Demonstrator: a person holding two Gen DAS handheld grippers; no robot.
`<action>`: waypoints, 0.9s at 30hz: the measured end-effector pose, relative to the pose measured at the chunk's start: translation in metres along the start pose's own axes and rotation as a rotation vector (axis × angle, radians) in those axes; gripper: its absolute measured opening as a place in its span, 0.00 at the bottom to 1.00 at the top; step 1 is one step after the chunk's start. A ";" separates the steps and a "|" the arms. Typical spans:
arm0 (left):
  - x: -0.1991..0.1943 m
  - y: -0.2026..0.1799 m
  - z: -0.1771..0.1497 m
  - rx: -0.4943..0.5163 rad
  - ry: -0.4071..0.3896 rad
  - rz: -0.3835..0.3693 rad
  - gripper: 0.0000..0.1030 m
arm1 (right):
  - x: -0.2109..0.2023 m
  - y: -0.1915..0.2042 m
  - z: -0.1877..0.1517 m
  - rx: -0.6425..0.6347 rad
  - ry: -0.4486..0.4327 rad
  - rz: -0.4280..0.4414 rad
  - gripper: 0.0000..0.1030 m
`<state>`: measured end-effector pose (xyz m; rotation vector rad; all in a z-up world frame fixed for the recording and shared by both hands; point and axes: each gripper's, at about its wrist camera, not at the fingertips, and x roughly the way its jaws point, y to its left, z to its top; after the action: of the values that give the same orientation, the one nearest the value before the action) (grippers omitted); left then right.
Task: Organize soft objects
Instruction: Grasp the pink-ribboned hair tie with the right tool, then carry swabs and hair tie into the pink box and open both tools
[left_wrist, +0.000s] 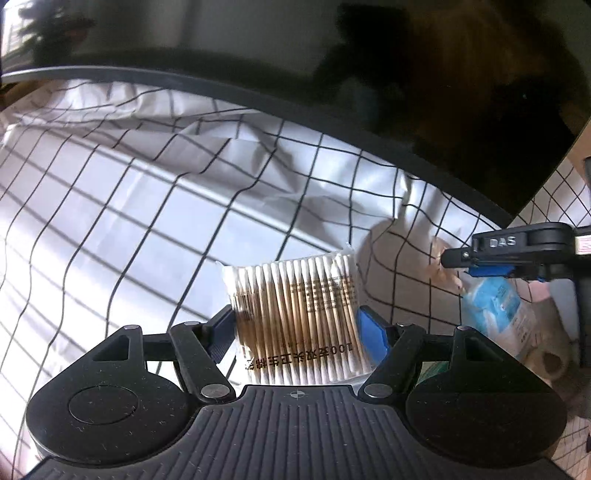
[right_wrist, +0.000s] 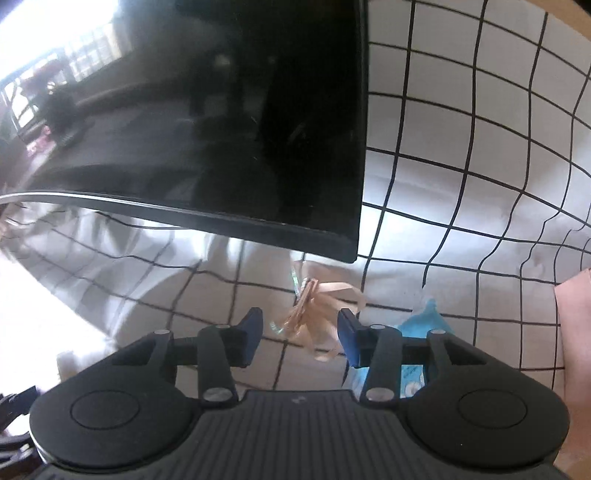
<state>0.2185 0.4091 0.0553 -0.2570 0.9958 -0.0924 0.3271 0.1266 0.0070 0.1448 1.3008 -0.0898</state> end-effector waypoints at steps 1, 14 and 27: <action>0.000 0.003 -0.002 -0.007 -0.002 -0.002 0.73 | 0.005 0.000 0.000 -0.004 0.004 -0.003 0.43; -0.012 0.015 -0.008 -0.037 -0.017 0.014 0.73 | 0.007 0.012 -0.001 -0.083 0.070 0.049 0.10; -0.114 -0.018 -0.028 0.041 -0.074 0.056 0.73 | -0.202 -0.005 -0.039 -0.323 -0.152 0.302 0.10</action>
<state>0.1336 0.4087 0.1387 -0.1937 0.9256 -0.0520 0.2361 0.1251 0.1915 0.0552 1.1128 0.3592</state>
